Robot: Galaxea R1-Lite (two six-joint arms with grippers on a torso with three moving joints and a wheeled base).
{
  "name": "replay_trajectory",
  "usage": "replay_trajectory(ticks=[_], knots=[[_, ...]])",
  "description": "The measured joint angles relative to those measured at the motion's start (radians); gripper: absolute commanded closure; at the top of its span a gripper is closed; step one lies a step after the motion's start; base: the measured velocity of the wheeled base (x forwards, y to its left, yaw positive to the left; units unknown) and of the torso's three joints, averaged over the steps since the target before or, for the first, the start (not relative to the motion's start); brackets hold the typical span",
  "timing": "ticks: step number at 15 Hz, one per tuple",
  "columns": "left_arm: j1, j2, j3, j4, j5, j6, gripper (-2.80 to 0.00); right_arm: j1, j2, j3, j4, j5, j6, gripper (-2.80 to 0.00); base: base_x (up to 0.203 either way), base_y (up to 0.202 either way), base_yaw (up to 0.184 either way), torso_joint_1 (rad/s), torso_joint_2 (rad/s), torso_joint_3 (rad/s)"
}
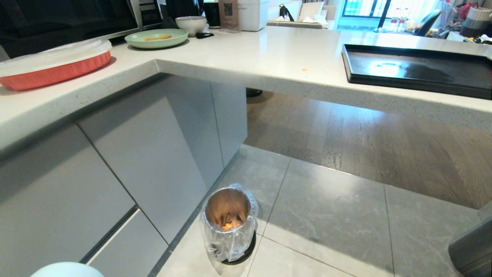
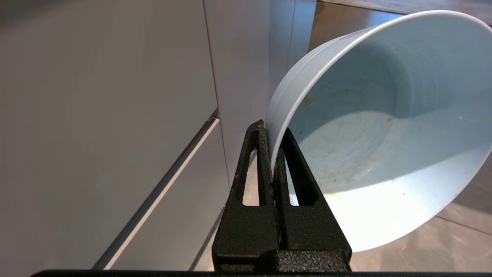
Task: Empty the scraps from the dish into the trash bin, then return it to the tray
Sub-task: Put the bowl back to the table
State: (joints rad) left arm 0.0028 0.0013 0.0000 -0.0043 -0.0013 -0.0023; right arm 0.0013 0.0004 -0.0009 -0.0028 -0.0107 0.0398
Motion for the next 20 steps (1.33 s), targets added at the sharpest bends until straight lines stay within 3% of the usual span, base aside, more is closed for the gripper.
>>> replay_trajectory(ticks=[20], knots=[[0.0,0.0,0.0,0.0,0.0,0.0,0.0,0.0,0.0,0.0,0.0,0.0,0.001,0.0,0.0,0.0,0.0,0.0,0.0,0.0]])
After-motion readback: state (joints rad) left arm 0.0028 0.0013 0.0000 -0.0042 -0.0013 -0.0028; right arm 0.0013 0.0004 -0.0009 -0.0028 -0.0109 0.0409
